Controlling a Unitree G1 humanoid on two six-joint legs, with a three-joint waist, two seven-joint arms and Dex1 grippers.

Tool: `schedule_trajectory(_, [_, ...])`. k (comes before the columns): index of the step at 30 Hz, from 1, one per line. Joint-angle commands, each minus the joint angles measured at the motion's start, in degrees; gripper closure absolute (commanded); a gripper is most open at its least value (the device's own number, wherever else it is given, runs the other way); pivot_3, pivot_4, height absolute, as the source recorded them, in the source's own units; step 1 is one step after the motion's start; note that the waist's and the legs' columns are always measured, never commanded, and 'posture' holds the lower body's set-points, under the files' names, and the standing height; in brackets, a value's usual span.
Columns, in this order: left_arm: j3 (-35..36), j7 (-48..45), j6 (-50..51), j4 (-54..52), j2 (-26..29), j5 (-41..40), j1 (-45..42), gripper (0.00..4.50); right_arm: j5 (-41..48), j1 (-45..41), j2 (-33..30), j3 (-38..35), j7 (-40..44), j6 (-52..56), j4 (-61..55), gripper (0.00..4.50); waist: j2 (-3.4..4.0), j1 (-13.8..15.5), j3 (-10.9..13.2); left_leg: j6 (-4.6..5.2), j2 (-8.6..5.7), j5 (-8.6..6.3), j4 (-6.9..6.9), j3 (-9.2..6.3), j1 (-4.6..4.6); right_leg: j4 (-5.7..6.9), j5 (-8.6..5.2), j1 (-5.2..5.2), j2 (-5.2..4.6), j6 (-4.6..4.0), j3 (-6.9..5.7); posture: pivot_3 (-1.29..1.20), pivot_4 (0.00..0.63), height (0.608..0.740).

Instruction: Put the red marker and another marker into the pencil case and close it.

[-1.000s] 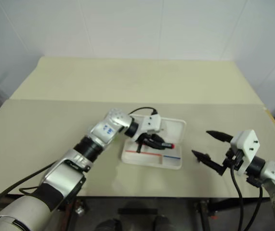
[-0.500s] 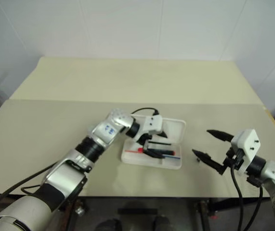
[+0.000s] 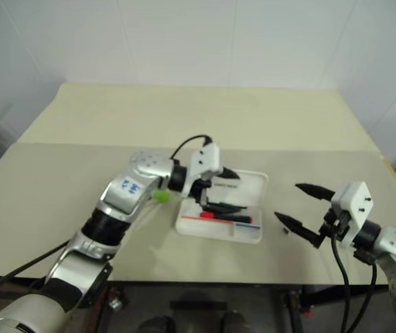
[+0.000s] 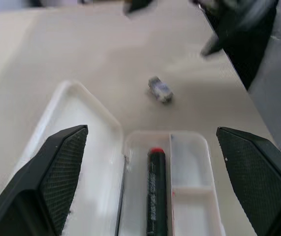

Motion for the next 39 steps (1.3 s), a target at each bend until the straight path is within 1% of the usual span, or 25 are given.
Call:
schedule_trajectory(1, [8.24, 12.89, 7.24, -8.44, -3.16, -1.24, 0.11, 0.04, 0.58, -2.35, -1.40, 0.32, 1.91, -0.01, 1.39, 0.00, 0.00, -0.03, 0.00, 0.01, -0.01, 0.00, 0.09, -0.02, 0.00, 0.10, 0.00, 0.00, 0.00, 0.00, 0.00, 0.00, 0.150, 0.740])
schedule_trajectory(4, [13.65, 23.00, 11.32, -12.88, -5.97, -0.45, 0.58, 0.04, 0.13, -4.29, -1.85, 1.25, 3.59, -0.23, 3.47, 0.00, 0.00, -0.03, 0.00, 0.03, -0.02, 0.02, 0.24, -0.07, 0.02, 0.25, 0.02, 0.04, 0.00, 0.03, 0.00, 0.00, 0.150, 0.740])
schedule_trajectory(8, [16.62, 34.31, 14.97, -16.85, -7.01, 2.72, 2.24, 0.04, -0.49, -7.45, -1.95, 2.81, 5.34, -0.49, 6.18, 0.00, -0.01, -0.27, 0.00, 0.02, -0.03, 0.05, 0.25, -0.07, 0.14, 0.27, 0.07, 0.14, 0.01, 0.11, 0.03, 0.00, 0.150, 0.740])
schedule_trajectory(10, [17.58, 38.07, 17.19, -17.29, -7.15, 3.25, 2.62, 0.04, -0.83, -8.64, -1.93, 3.46, 5.89, -0.65, 7.26, 0.00, -0.01, -0.15, 0.00, 0.03, -0.04, 0.07, 0.25, -0.07, 0.14, 0.26, 0.09, 0.14, 0.01, 0.15, 0.03, 0.00, 0.150, 0.740])
schedule_trajectory(12, [17.41, 40.19, 21.95, -18.03, -5.53, 4.04, 3.77, 0.04, -1.24, -10.33, -1.77, 4.54, 6.69, -0.74, 8.42, 0.00, -0.01, -0.13, 0.00, 0.03, -0.04, 0.07, 0.25, -0.07, 0.13, 0.25, 0.09, 0.14, 0.01, 0.16, 0.04, 0.00, 0.150, 0.740])
schedule_trajectory(15, [15.85, 39.65, 25.04, -19.74, -1.72, 3.56, 5.95, 0.04, -1.71, -12.53, -1.39, 5.95, 7.27, -0.82, 9.80, 0.00, 0.00, -0.16, 0.00, 0.02, -0.04, 0.08, 0.23, -0.06, 0.11, 0.24, 0.09, 0.12, 0.01, 0.16, 0.04, 0.00, 0.150, 0.740])
schedule_trajectory(16, [15.04, 37.87, 25.11, -19.97, 0.39, 2.63, 6.56, 0.04, -1.81, -13.05, -1.28, 6.27, 7.44, -0.80, 10.08, 0.00, -0.01, -0.18, 0.00, 0.01, -0.03, 0.08, 0.20, -0.06, 0.12, 0.23, 0.09, 0.11, 0.00, 0.15, 0.04, 0.00, 0.150, 0.740])
schedule_trajectory(18, [13.39, 31.90, 22.05, -19.82, 6.16, 0.40, 7.78, 0.04, -2.00, -13.97, -1.01, 6.95, 7.75, -0.81, 10.61, 0.00, -0.01, -0.22, 0.00, -0.05, -0.02, 0.10, 0.16, -0.05, 0.11, 0.24, 0.08, 0.08, 0.01, 0.14, 0.03, 0.00, 0.150, 0.740])
schedule_trajectory(21, [10.98, 22.85, 18.05, -16.38, 15.60, -1.79, 8.33, 0.04, -2.28, -15.12, -0.56, 7.90, 7.82, -1.05, 11.30, 0.00, 0.00, -0.21, 0.00, -0.14, -0.01, 0.14, 0.08, 0.00, 0.11, 0.27, 0.06, 0.01, 0.00, 0.09, 0.01, 0.00, 0.150, 0.740])
schedule_trajectory(23, [8.69, 17.85, 15.08, -13.15, 21.01, -2.03, 8.07, 0.04, -2.40, -15.64, -0.17, 8.23, 7.73, -1.09, 11.48, 0.00, 0.00, -0.23, 0.00, -0.14, -0.01, 0.14, 0.05, 0.02, 0.15, 0.26, 0.04, 0.01, -0.01, 0.05, 0.00, 0.00, 0.150, 0.740])
schedule_trajectory(25, [4.72, 10.95, 9.16, -8.00, 26.89, -0.74, 6.87, 0.04, -2.55, -15.86, 0.28, 8.54, 7.67, -1.21, 11.56, 0.00, 0.00, -0.24, 0.00, -0.13, -0.02, 0.14, 0.03, 0.04, 0.17, 0.27, 0.02, 0.02, -0.02, 0.01, -0.02, 0.00, 0.150, 0.740])
schedule_trajectory(27, [2.03, 5.93, 3.91, -3.30, 30.29, 0.09, 5.43, 0.04, -2.73, -16.10, 0.56, 8.85, 7.54, -1.31, 11.69, 0.00, 0.00, -0.22, 0.00, -0.13, -0.01, 0.14, 0.01, 0.04, 0.16, 0.24, 0.02, 0.01, -0.02, -0.01, -0.05, 0.00, 0.150, 0.740])
schedule_trajectory(28, [-0.15, 1.24, 0.03, 0.83, 32.10, 0.72, 3.93, 0.04, -2.74, -16.06, 0.66, 8.84, 7.42, -1.38, 11.66, 0.00, 0.00, -0.11, 0.00, -0.12, -0.02, 0.13, -0.01, 0.05, 0.16, 0.23, 0.01, 0.00, -0.02, -0.03, -0.05, 0.00, 0.150, 0.740])
schedule_trajectory(30, [-3.73, -6.49, -8.78, 8.28, 34.45, 2.37, 1.18, 0.04, -2.75, -15.81, 0.78, 8.66, 7.32, -1.56, 11.57, 0.00, -0.01, 0.00, 0.01, -0.10, -0.02, 0.12, 0.01, 0.02, 0.10, 0.21, -0.02, -0.02, -0.02, -0.08, -0.09, 0.00, 0.150, 0.740])
schedule_trajectory(32, [-6.09, -11.45, -14.18, 15.17, 34.87, 3.85, -1.64, 0.04, -2.84, -15.64, 0.89, 8.49, 7.05, -1.64, 11.49, 0.00, -0.01, 0.01, 0.01, -0.07, -0.02, 0.10, 0.01, 0.06, 0.05, 0.17, -0.03, -0.05, -0.03, -0.10, -0.09, 0.00, 0.150, 0.740])
schedule_trajectory(36, [-9.02, -18.98, -24.34, 30.16, 33.26, 6.85, -7.90, 0.04, -2.79, -14.75, 1.04, 7.93, 6.35, -1.62, 10.73, 0.00, -0.01, -0.05, 0.01, 0.00, -0.01, 0.06, 0.00, 0.11, 0.00, 0.13, -0.07, -0.12, -0.03, -0.15, -0.09, 0.00, 0.150, 0.740])
schedule_trajectory(39, [-11.10, -22.17, -32.44, 43.11, 31.04, 10.47, -13.31, 0.04, -2.62, -13.25, 1.08, 7.30, 5.66, -1.54, 9.55, 0.00, -0.01, -0.05, 0.01, 0.00, 0.00, 0.05, -0.02, 0.12, -0.03, 0.14, -0.10, -0.17, -0.03, -0.16, -0.09, 0.00, 0.150, 0.740])
